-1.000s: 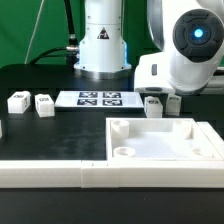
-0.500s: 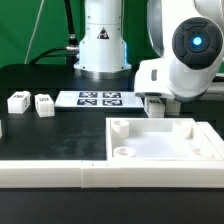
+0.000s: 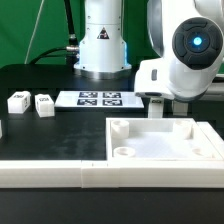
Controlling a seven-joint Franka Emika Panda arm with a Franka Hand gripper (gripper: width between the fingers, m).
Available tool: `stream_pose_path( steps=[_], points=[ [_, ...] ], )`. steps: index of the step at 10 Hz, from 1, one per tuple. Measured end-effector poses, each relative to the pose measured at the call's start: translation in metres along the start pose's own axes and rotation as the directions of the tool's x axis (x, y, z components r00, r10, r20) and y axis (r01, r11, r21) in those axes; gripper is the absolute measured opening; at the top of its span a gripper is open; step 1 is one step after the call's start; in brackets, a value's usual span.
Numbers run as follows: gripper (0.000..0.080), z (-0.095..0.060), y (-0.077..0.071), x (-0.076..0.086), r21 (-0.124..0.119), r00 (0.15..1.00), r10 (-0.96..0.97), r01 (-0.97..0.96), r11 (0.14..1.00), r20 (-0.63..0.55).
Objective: Assemble one leg
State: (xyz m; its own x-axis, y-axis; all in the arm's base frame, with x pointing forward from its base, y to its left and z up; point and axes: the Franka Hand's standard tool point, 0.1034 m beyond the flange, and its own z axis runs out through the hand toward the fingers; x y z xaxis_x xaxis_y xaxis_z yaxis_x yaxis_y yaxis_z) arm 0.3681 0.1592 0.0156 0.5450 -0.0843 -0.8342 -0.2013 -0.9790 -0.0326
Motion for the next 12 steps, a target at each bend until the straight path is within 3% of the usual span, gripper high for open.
stream_pose_path(
  steps=[4, 6, 10, 12],
  points=[
    [0.0287, -0.001, 0.002, -0.001, 0.002, 1.000, -0.012, 0.012, 1.000, 0.001],
    [0.0287, -0.020, 0.018, -0.013, 0.018, 1.000, -0.021, 0.021, 1.000, 0.003],
    [0.0288, -0.070, 0.029, -0.055, 0.038, 0.999, -0.022, 0.024, 0.999, -0.036],
    [0.0288, -0.067, 0.029, -0.050, 0.040, 0.998, -0.019, 0.022, 0.999, -0.065]
  ],
)
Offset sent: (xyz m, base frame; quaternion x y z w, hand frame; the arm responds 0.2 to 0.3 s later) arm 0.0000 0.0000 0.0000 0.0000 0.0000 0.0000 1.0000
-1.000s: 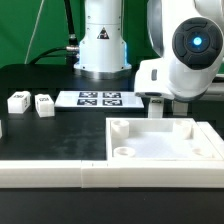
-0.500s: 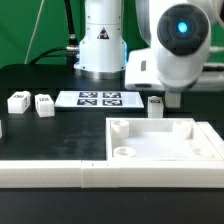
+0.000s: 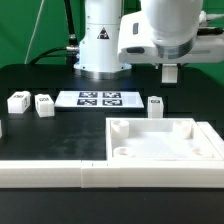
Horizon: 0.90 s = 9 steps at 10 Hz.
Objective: Assemble one leg
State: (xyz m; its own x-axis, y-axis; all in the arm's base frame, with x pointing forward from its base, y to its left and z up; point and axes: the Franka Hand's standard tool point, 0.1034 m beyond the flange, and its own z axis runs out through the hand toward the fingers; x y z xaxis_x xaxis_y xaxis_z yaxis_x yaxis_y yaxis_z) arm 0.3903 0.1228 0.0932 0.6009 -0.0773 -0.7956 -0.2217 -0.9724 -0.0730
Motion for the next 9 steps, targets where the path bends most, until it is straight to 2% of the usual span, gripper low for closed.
stream_pose_path(
  steps=[1, 3, 5, 7, 8, 9],
  points=[
    [0.0288, -0.003, -0.002, 0.004, 0.004, 0.999, -0.002, 0.002, 1.000, -0.038],
    [0.0288, -0.011, -0.002, 0.012, 0.009, 0.975, -0.018, 0.020, 1.000, -0.223],
    [0.0288, -0.028, 0.019, 0.017, -0.019, 0.936, -0.073, 0.071, 0.997, -0.343],
    [0.0288, -0.060, 0.033, 0.020, -0.044, 0.850, -0.126, 0.120, 0.992, -0.511],
    [0.0288, -0.070, 0.036, 0.022, -0.047, 0.816, -0.129, 0.123, 0.991, -0.564],
    [0.0288, -0.071, 0.035, 0.027, -0.057, 0.754, -0.130, 0.122, 0.991, -0.643]
  ],
)
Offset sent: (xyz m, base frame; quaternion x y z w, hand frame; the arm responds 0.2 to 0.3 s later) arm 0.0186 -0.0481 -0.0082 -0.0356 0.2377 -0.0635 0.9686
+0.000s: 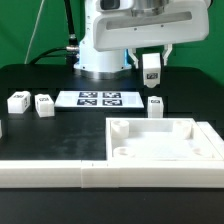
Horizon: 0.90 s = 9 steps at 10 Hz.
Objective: Assemble one leg
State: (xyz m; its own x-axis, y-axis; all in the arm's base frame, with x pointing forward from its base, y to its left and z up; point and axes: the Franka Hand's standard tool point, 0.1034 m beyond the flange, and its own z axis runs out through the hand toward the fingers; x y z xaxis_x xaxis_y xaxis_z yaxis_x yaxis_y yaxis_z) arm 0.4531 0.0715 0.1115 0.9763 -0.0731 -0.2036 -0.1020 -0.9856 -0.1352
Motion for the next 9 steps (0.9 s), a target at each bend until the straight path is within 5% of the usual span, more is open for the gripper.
stream_pose_path(
  steps=[2, 5, 9],
  points=[
    [0.0288, 0.000, 0.003, 0.001, -0.014, 0.990, -0.008, 0.006, 1.000, -0.138],
    [0.0288, -0.001, -0.013, 0.029, -0.090, 0.917, -0.163, 0.140, 0.986, -0.364],
    [0.0288, -0.003, -0.012, 0.037, -0.094, 0.911, -0.174, 0.150, 0.984, -0.374]
  ],
)
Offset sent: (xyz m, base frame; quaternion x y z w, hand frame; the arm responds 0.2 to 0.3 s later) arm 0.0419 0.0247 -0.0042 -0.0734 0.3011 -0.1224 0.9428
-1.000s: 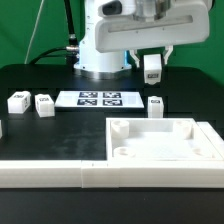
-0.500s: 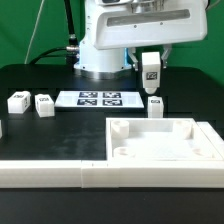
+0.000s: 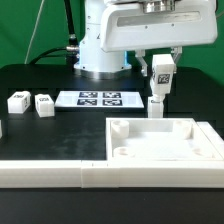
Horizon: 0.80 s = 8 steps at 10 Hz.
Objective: Assemble one leg
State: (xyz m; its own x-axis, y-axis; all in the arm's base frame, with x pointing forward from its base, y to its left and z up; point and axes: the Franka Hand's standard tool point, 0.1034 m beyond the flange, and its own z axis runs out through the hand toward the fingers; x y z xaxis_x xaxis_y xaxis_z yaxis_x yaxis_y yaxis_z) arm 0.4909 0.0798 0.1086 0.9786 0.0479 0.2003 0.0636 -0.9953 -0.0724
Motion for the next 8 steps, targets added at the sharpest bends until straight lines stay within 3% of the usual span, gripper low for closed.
stream_pose_path(
  steps=[2, 4, 6, 8],
  points=[
    [0.0288, 0.001, 0.000, 0.000, 0.000, 1.000, 0.000, 0.000, 1.000, 0.001],
    [0.0288, 0.010, -0.008, 0.034, 0.010, 1.000, -0.008, 0.008, 1.000, -0.022],
    [0.0288, 0.013, -0.018, 0.077, 0.028, 0.999, -0.014, 0.015, 0.999, -0.033],
    [0.0288, 0.024, -0.011, 0.103, 0.029, 0.997, -0.054, 0.055, 0.998, -0.052]
  ],
)
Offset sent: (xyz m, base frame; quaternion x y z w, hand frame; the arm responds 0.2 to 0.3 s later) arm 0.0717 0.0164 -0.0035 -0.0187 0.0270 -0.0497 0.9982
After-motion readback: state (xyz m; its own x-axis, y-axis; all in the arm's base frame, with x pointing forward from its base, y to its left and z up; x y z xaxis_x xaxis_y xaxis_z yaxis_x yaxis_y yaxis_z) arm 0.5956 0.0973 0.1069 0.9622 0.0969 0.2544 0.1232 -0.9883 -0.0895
